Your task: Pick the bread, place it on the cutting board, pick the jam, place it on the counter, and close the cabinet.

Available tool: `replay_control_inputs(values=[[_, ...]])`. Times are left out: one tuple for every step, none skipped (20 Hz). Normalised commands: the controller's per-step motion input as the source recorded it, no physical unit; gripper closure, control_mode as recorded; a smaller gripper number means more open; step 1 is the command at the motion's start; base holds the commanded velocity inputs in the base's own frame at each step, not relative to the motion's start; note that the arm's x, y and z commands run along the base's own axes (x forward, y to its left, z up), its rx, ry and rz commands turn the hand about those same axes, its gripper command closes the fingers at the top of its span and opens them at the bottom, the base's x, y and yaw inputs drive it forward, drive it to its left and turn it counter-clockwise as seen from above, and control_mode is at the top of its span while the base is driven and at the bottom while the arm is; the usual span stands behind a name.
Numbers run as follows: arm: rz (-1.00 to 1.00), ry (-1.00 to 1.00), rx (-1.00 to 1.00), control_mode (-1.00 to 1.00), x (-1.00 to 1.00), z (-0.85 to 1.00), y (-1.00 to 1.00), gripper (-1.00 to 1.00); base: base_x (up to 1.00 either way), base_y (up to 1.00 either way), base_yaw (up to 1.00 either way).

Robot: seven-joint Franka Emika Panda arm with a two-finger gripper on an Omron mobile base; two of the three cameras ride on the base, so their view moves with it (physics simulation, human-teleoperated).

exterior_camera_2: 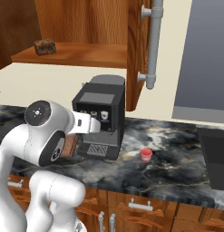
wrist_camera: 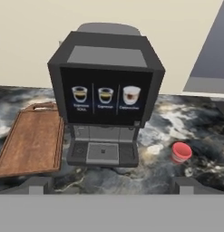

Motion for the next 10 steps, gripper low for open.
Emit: replay_control_inputs(values=[[0.00,0.00,0.00,-1.00,0.00,0.14,0.06,-1.00,0.00,0.00,0.00],[0.00,0.00,0.00,-1.00,0.00,0.15,0.06,-1.00,0.00,0.00,0.00],[0.00,0.00,0.00,-1.00,0.00,0.21,0.05,-1.00,0.00,0.00,0.00],[0.00,0.00,0.00,-1.00,0.00,0.24,0.05,-1.00,0.00,0.00,0.00],[0.00,0.00,0.00,-1.00,0.00,0.25,0.04,-1.00,0.00,0.00,0.00],[0.00,0.00,0.00,-1.00,-0.04,0.26,0.03,-1.00,0.00,0.00,0.00],[0.00,0.00,0.00,-1.00,-0.04,0.27,0.03,-1.00,0.00,0.00,0.00],[0.00,0.00,0.00,-1.00,-0.03,0.33,0.05,-1.00,0.00,0.00,0.00],[0.00,0.00,0.00,-1.00,-0.08,0.37,0.01,-1.00,0.00,0.00,0.00],[0.00,0.00,0.00,-1.00,-0.08,0.38,0.00,-1.00,0.00,0.00,0.00]])
